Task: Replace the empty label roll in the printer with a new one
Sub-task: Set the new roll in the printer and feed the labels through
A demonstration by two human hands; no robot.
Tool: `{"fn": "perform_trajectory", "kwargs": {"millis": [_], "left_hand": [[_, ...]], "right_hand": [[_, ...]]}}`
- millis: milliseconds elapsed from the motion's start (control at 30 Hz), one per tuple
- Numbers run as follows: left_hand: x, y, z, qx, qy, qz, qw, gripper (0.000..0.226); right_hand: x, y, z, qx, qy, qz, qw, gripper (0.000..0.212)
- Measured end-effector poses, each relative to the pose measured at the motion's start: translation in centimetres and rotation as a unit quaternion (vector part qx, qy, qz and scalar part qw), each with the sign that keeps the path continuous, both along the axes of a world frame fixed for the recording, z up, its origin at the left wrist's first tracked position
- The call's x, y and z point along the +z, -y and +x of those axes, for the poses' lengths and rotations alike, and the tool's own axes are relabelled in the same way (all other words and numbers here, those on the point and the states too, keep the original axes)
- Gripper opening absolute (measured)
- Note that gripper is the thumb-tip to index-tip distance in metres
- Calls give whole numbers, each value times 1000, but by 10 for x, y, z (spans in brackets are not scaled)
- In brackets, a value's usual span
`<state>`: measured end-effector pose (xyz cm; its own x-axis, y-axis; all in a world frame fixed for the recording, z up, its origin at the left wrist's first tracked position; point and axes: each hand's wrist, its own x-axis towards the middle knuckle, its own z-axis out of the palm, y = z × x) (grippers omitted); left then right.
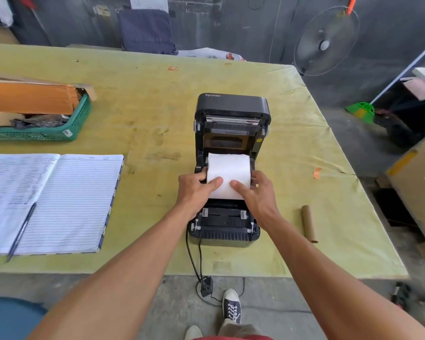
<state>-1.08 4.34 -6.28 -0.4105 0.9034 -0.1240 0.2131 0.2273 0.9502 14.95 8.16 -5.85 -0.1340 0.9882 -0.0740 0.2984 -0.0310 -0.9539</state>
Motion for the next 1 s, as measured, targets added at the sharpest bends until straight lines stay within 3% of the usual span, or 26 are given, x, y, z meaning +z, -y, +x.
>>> {"fn": "perform_trajectory", "kwargs": {"millis": [300,667,867,1000], "left_hand": [[1,-3,0,-10,-57,-18,998,35],[-2,-9,-1,-6,-125,-77,989,35],[24,-27,-9,-64,-176,-133,973,56],[31,-35,-16,-111,-188,-156,963,59]], "right_hand": [[-9,-3,1,3,39,-30,999,57],[-12,-7,-2,4,137,-6,991,53],[3,-23,-1,50,248,21,967,86],[10,-31,-4,88,299,43,949,92]]}}
